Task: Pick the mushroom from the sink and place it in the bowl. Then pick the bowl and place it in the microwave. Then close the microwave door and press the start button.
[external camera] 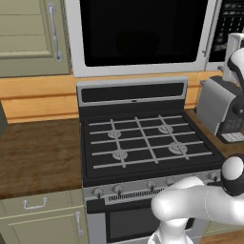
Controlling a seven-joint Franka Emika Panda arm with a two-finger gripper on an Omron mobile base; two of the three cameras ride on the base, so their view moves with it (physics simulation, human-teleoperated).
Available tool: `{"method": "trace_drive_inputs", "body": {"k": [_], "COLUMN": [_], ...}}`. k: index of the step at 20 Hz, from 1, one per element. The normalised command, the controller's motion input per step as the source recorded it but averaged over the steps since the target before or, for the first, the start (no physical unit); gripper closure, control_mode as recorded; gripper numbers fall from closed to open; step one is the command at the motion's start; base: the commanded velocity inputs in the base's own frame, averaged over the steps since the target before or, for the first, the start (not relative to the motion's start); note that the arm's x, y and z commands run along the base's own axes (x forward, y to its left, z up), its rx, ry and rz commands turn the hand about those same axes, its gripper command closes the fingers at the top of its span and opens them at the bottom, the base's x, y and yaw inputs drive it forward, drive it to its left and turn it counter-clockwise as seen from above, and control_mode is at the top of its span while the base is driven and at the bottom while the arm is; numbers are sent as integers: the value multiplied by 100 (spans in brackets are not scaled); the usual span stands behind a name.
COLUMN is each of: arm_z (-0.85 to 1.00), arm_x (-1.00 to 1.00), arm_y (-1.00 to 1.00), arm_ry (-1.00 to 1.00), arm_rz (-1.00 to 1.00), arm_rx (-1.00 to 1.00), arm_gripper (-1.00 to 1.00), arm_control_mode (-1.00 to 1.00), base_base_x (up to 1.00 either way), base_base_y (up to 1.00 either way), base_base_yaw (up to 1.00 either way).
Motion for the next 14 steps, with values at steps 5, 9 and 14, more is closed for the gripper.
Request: {"method": "trace_drive_inputs", "body": {"k": [5,9,14], "arm_z": [-18,-19,-9], "arm_x": [23,23,47], "arm_y": [-11,-14,-7], "arm_ry": [0,1,1], "arm_rz": [0,0,0], "arm_rx": [0,0,0], "arm_gripper": [-100,-100,-100], "arm_control_mode": [-100,-100,-100], "base_base_x": [0,0,0], "base_base_y": [0,0,0], "base_base_yaw": [0,0,0]}}
